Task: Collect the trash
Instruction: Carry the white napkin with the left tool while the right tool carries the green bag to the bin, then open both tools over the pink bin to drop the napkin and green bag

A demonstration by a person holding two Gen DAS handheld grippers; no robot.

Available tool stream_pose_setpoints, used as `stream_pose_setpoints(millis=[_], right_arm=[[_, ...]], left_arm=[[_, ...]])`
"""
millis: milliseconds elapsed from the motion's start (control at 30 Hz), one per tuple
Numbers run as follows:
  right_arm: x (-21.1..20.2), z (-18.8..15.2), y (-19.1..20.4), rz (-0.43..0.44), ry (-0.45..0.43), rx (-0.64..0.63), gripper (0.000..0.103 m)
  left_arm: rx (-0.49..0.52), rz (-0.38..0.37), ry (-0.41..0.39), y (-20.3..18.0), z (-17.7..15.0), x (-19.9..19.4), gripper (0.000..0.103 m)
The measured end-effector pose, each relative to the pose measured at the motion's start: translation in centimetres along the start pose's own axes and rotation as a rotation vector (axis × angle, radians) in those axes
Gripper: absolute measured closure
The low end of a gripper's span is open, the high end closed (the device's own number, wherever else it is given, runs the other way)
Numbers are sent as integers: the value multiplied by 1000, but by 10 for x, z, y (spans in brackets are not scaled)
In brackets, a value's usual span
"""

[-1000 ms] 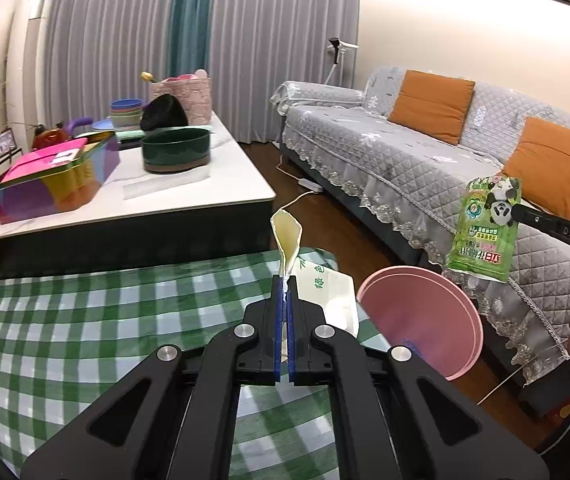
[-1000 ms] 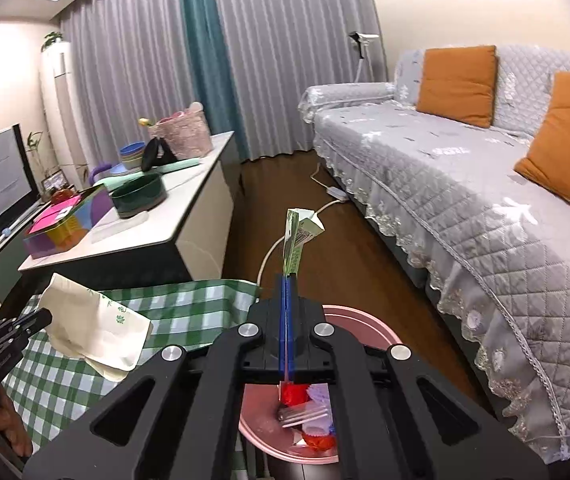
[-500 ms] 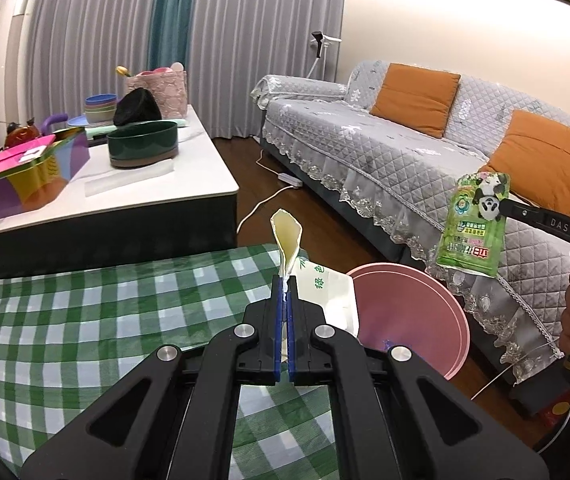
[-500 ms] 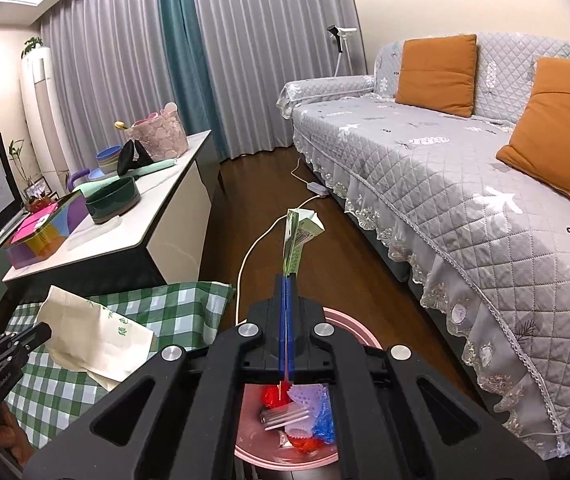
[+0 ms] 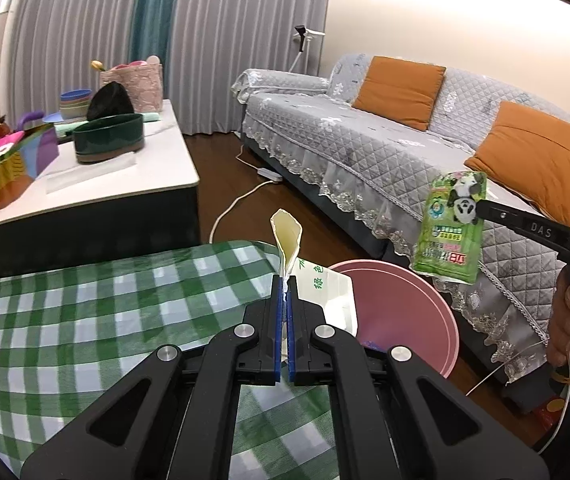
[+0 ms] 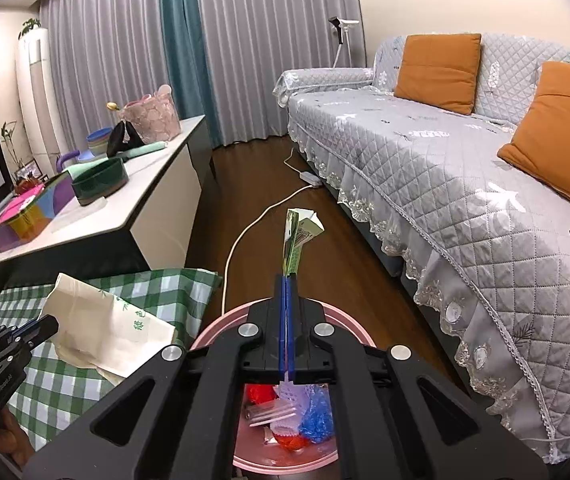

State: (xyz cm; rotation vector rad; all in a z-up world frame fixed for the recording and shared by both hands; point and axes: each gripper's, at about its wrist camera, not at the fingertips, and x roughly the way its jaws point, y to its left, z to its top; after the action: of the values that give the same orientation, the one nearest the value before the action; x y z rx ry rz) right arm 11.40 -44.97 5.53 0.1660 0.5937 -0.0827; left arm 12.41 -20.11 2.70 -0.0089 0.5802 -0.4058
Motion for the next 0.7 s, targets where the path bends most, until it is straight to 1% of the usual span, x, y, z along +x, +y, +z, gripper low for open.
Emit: stream_pose_setpoints(millis=[200,367,500,533,567,600,633,667,700], right_arm=[[10,-3,-10,-26,22,16,102],[16,-6,-19,-47,37,23,102],[24,-9,-26,-68,67,40,102],[25,-9,-30,-76,73,55,101],[26,-9,-33,-76,77,71,98],[27,-9,-36,-75,84,85,97],[28,-9,-38,-78,89,97,87],[28,-9,-39,-88,89,101,67],[28,-9,-40,-104,86,104,56]], left_arm=[[30,-30,25,-16,-3,20,102],[68,-57,41,-36,-2,38,102],[89,-82,65,-54,1,55,101],[93,-88,72,-56,1,58,101],[93,-101,82,-60,1,61,99],[89,-120,94,-62,1,65,95],[86,-132,102,-63,1,67,82],[85,-136,107,-65,1,68,71],[87,-129,103,-65,1,67,70]])
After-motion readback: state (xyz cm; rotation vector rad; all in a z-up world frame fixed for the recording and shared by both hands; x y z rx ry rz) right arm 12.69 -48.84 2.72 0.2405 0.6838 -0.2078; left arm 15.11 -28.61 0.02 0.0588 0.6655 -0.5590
